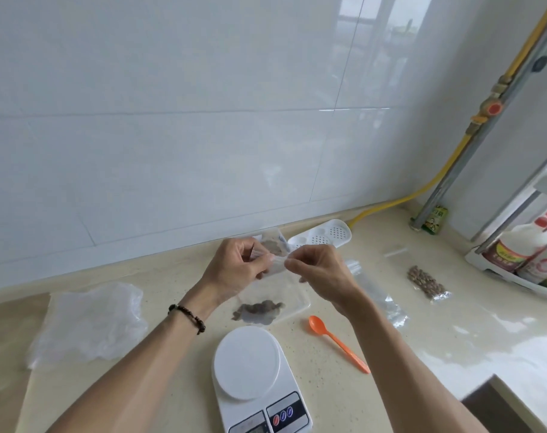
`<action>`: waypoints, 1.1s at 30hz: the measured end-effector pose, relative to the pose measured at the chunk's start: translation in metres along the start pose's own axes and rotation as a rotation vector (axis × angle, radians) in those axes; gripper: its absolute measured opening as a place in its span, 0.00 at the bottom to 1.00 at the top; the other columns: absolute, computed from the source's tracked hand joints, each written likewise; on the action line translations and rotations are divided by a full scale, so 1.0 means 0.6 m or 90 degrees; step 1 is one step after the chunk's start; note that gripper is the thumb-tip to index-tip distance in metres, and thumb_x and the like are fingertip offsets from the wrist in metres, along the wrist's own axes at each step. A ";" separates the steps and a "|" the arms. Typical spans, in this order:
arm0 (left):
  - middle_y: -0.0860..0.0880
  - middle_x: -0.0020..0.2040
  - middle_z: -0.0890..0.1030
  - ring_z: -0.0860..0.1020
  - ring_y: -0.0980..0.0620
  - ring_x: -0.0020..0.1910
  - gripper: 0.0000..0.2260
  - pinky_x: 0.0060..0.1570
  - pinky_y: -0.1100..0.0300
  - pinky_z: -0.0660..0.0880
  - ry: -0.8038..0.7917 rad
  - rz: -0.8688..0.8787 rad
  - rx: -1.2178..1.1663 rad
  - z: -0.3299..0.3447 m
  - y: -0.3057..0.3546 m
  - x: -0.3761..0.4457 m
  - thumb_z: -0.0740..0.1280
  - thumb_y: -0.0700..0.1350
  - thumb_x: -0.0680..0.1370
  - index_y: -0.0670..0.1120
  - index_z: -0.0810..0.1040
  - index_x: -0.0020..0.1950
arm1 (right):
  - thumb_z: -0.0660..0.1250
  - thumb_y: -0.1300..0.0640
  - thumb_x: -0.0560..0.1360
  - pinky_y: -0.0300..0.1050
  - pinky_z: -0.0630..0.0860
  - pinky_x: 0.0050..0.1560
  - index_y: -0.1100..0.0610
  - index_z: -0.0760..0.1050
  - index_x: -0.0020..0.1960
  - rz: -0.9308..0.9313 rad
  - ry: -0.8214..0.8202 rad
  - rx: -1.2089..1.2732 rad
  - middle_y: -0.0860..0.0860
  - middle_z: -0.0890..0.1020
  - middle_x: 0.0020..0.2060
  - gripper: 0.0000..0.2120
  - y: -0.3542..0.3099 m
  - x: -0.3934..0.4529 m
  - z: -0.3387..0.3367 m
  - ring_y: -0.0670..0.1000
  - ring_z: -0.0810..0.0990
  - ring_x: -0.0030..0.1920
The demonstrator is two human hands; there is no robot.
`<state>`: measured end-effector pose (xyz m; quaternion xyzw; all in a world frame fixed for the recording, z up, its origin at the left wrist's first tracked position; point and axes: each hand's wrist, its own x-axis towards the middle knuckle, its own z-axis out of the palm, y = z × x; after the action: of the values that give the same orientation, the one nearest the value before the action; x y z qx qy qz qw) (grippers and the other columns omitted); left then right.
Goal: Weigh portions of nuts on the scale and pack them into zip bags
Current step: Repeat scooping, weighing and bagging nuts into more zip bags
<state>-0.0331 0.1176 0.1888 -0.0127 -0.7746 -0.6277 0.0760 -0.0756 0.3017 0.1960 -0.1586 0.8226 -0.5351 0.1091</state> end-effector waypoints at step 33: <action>0.52 0.30 0.80 0.76 0.58 0.29 0.07 0.34 0.64 0.74 0.229 -0.067 0.091 0.347 0.082 0.159 0.69 0.41 0.78 0.41 0.82 0.42 | 0.69 0.66 0.74 0.43 0.74 0.36 0.59 0.80 0.34 -0.031 -0.072 0.337 0.53 0.77 0.29 0.11 0.140 0.131 -0.368 0.49 0.74 0.33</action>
<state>-0.1429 0.3238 0.2072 0.1456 -0.7909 -0.5662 0.1809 -0.2374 0.4907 0.2073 -0.1744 0.6427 -0.7241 0.1798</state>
